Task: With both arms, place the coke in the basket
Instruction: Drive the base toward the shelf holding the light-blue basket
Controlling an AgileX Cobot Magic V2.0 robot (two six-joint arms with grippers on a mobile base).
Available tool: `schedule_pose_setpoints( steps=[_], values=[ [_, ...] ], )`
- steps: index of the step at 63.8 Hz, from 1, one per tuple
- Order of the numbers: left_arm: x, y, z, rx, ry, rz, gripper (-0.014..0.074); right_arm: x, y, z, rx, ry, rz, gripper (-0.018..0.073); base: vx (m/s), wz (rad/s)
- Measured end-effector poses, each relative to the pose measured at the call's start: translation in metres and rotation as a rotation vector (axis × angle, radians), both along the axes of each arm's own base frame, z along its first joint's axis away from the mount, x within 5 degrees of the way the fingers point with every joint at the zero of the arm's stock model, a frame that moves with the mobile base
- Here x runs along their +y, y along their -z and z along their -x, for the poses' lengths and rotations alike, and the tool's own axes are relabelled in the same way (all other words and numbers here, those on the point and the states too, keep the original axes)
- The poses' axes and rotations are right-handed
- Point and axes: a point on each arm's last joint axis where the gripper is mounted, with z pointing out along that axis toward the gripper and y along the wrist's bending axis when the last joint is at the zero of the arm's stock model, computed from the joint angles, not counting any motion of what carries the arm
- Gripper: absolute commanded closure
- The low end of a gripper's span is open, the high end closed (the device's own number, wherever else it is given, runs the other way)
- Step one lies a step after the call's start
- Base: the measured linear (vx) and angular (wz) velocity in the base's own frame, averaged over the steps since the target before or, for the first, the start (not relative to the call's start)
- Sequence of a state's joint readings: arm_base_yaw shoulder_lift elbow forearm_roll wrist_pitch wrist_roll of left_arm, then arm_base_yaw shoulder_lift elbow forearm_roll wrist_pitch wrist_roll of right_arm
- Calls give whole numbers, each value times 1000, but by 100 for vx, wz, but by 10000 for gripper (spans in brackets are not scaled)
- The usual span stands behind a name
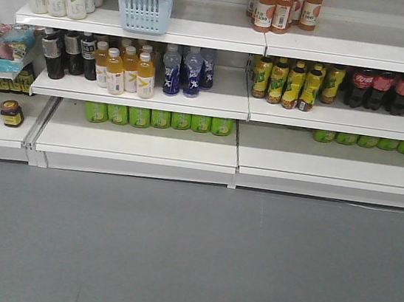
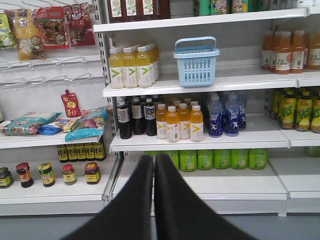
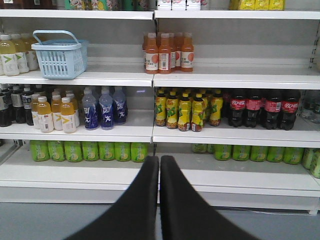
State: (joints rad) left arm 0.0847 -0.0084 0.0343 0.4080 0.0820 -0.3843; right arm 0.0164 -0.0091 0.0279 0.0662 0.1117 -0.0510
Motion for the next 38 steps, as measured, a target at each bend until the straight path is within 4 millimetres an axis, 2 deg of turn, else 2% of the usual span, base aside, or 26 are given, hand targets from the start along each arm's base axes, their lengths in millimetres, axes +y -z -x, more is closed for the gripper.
schedule_pose_setpoints(
  steps=[38],
  values=[
    [0,0,0,0,0,0,603,0,0,0,0,0,0,564,0,0]
  ],
)
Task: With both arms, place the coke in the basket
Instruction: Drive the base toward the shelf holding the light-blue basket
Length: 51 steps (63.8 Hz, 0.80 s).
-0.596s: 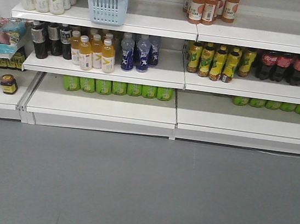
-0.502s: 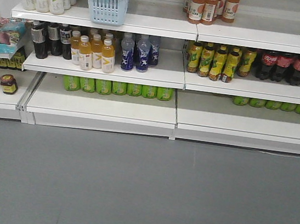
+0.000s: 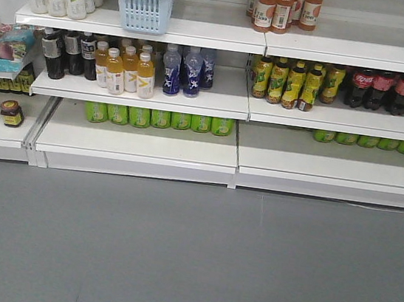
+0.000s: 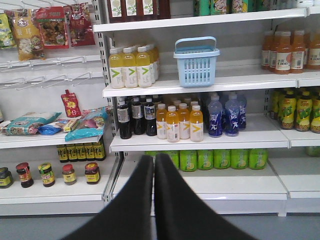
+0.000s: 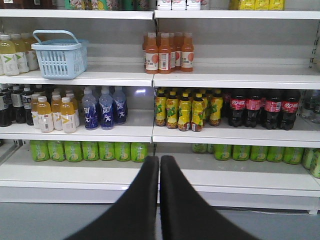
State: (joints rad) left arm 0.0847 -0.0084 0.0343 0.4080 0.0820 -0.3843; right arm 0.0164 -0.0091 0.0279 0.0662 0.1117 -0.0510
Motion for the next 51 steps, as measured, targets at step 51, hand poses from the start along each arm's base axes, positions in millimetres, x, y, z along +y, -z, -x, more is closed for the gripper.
schedule_pose_setpoints(
  steps=[51],
  values=[
    [0,0,0,0,0,0,603,0,0,0,0,0,0,564,1,1]
  ],
)
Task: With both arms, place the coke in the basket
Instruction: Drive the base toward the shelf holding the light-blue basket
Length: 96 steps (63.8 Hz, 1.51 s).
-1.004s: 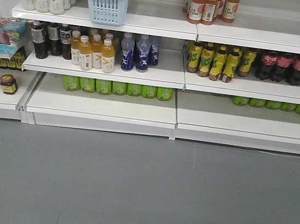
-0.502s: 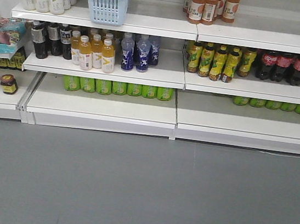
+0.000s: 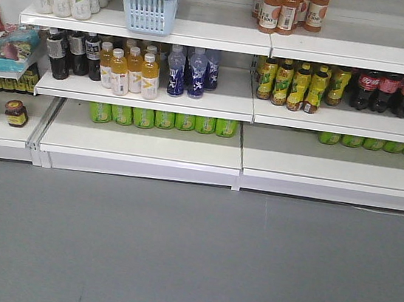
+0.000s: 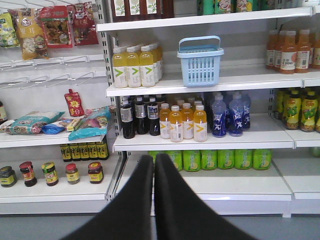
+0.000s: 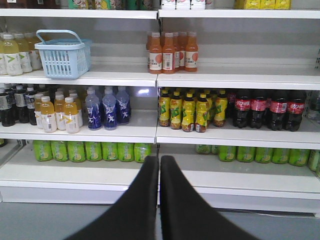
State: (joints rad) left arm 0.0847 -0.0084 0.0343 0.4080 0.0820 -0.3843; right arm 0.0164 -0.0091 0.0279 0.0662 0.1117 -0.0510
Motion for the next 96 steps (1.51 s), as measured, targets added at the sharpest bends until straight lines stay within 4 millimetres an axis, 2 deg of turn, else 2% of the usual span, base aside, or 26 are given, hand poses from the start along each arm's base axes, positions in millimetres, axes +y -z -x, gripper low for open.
schedule_pose_setpoints(
  steps=[96],
  values=[
    [0,0,0,0,0,0,603,0,0,0,0,0,0,564,8,6]
  ],
)
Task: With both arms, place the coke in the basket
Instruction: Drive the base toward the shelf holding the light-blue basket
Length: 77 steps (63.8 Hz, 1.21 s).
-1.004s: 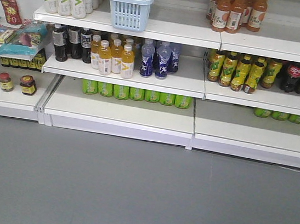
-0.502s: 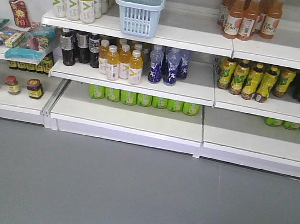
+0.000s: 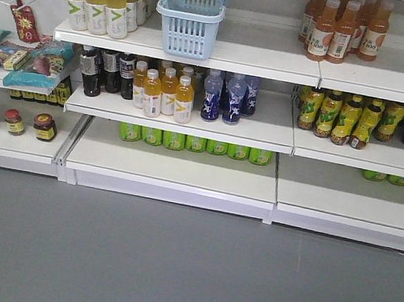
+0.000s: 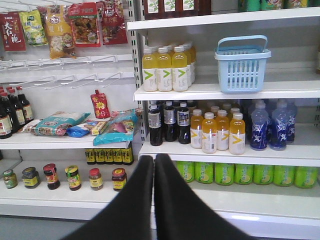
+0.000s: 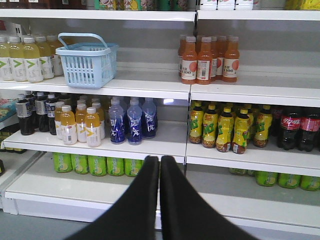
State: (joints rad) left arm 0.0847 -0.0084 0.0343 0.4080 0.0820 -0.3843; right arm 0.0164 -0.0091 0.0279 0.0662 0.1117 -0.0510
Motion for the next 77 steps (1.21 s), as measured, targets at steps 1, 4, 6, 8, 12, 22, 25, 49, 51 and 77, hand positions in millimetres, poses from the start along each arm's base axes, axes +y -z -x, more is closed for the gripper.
schedule_pose_setpoints(
  steps=[1,4,6,8,12,22,25,49,51,77],
  values=[
    [0,0,0,0,0,0,603,0,0,0,0,0,0,564,12,-3],
    [0,0,0,0,0,0,603,0,0,0,0,0,0,564,12,-3],
    [0,0,0,0,0,0,603,0,0,0,0,0,0,564,12,-3],
    [0,0,0,0,0,0,603,0,0,0,0,0,0,564,12,-3],
    [0,0,0,0,0,0,603,0,0,0,0,0,0,564,12,-3],
    [0,0,0,0,0,0,603,0,0,0,0,0,0,564,13,-2],
    [0,0,0,0,0,0,603,0,0,0,0,0,0,564,13,-3],
    [0,0,0,0,0,0,603,0,0,0,0,0,0,564,13,-3],
    [0,0,0,0,0,0,603,0,0,0,0,0,0,564,13,-3],
    [0,0,0,0,0,0,603,0,0,0,0,0,0,564,12,-4]
  ],
)
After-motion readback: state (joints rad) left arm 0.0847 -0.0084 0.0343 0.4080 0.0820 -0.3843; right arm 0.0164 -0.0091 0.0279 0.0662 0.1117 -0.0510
